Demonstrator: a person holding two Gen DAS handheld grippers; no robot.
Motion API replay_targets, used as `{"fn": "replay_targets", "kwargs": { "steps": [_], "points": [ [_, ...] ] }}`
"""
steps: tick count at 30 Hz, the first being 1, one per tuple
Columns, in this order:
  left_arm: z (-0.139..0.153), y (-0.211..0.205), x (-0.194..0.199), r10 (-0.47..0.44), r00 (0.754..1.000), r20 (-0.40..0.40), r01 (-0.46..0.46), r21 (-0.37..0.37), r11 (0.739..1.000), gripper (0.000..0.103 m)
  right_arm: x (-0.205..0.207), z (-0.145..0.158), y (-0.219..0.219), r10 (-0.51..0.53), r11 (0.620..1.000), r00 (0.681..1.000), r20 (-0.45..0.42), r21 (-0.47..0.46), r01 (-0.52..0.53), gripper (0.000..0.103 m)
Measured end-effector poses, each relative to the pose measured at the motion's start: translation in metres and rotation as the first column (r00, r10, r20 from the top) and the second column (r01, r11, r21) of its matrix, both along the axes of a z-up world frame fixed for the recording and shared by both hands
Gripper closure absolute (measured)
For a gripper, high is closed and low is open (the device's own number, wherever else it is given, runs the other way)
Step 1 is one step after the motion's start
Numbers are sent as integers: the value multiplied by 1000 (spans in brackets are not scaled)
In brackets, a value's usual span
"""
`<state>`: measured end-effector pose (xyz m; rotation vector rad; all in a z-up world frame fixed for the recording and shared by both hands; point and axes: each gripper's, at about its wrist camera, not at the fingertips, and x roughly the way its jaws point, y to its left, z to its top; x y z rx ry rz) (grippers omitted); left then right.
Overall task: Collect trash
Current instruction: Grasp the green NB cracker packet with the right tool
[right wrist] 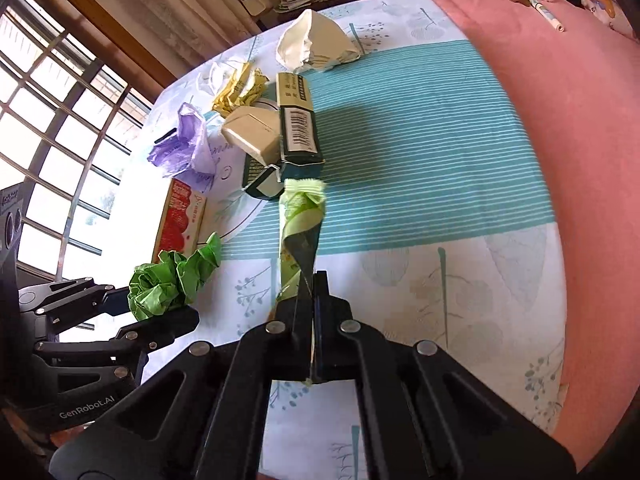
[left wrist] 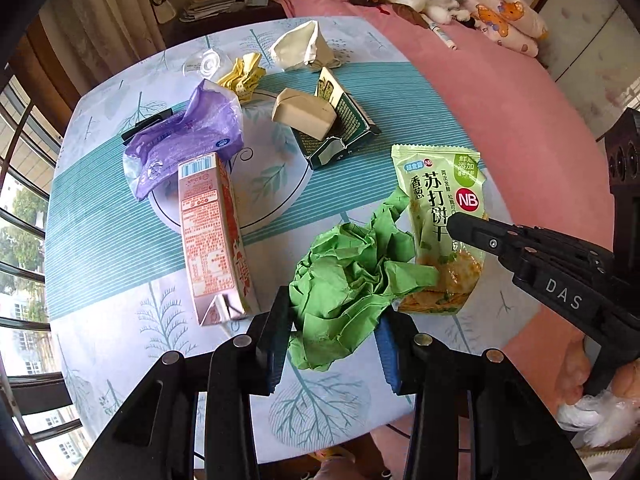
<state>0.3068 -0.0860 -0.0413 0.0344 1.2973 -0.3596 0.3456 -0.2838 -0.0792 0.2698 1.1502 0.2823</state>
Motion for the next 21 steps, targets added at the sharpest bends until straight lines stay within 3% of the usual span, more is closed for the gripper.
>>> {"fn": "replay_targets", "kwargs": {
  "steps": [8, 15, 21],
  "points": [
    [42, 59, -90, -2, 997, 83, 5, -39, 999, 65, -96, 49, 25, -62, 998, 996, 63, 36, 60, 103],
    [28, 110, -171, 35, 998, 59, -30, -75, 997, 65, -186, 58, 65, -58, 998, 995, 76, -7, 58, 103],
    [-1, 132, -219, 48, 999, 12, -47, -73, 996, 65, -259, 38, 90, -58, 998, 998, 21, -11, 59, 103]
  ]
}}
